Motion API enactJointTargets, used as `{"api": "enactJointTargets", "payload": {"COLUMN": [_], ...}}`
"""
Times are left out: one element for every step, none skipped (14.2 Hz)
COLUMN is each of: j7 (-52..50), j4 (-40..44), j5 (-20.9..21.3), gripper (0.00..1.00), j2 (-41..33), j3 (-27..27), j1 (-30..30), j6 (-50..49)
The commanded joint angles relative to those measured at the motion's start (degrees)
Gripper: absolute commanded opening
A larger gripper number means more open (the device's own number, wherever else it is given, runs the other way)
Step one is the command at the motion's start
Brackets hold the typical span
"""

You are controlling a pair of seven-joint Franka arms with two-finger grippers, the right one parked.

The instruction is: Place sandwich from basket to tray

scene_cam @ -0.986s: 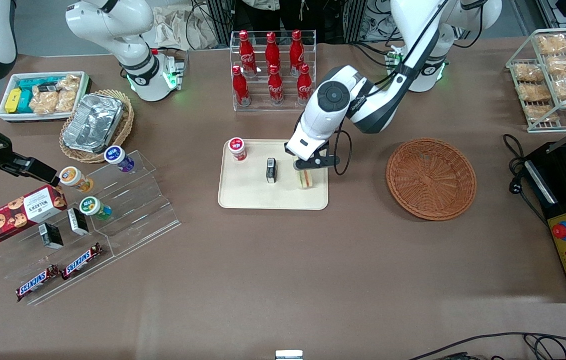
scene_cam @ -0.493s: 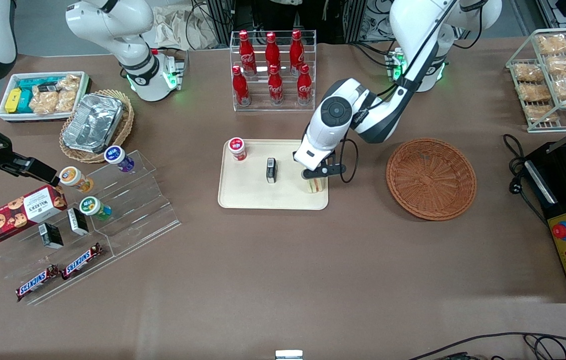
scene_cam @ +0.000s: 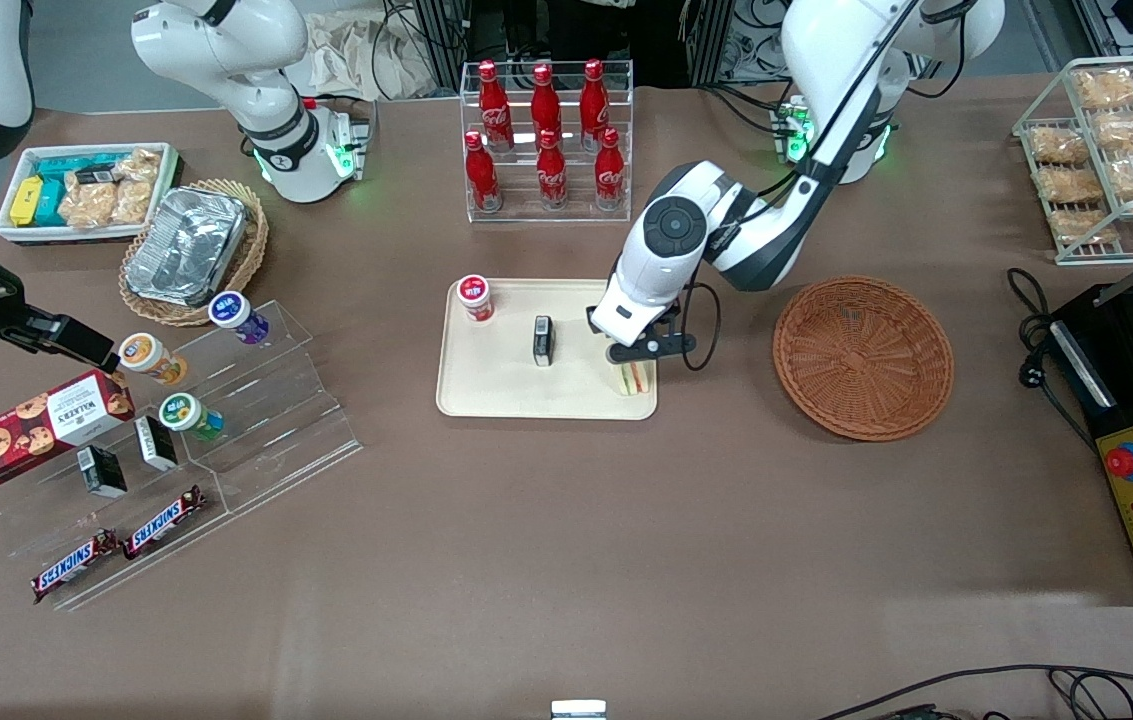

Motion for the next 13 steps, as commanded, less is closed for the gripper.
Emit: {"api": "enactJointTargets", "payload": {"j7": [2.02, 3.52, 4.4, 5.37, 7.38, 11.23, 15.18, 18.18, 20.82, 23.63, 26.44, 28.39, 30.06], "j4": [5.0, 7.81, 10.1, 11.78, 12.67, 13.02, 13.11, 13.11, 13.11, 13.03, 13.03, 13.11, 13.29], "j5": [0.7, 0.7, 0.7, 0.79, 0.79, 0.79, 0.36, 0.26, 0.87, 2.36, 5.85, 8.59, 10.7], "gripper": [1.0, 1.0, 1.0, 1.0, 1.0, 1.0, 1.0, 1.0, 1.0, 1.0, 1.0, 1.0, 1.0], "j2": [-6.46, -7.43, -8.22, -9.45, -10.94, -12.61, -14.1, -15.6, -17.18, -18.41, -19.03, -19.39, -19.48], "j3": [2.78, 3.22, 3.31, 3.32, 3.32, 3.32, 3.23, 3.23, 3.31, 3.4, 3.32, 3.32, 3.49], "j1": [0.76, 1.72, 3.64, 5.58, 7.68, 10.4, 13.65, 16.64, 18.84, 20.95, 23.33, 24.48, 24.58], "j6": [-13.86, -19.31, -24.15, -28.55, -32.34, -35.07, -37.27, -39.04, -39.66, -39.84, -40.11, -40.98, -42.12]}}
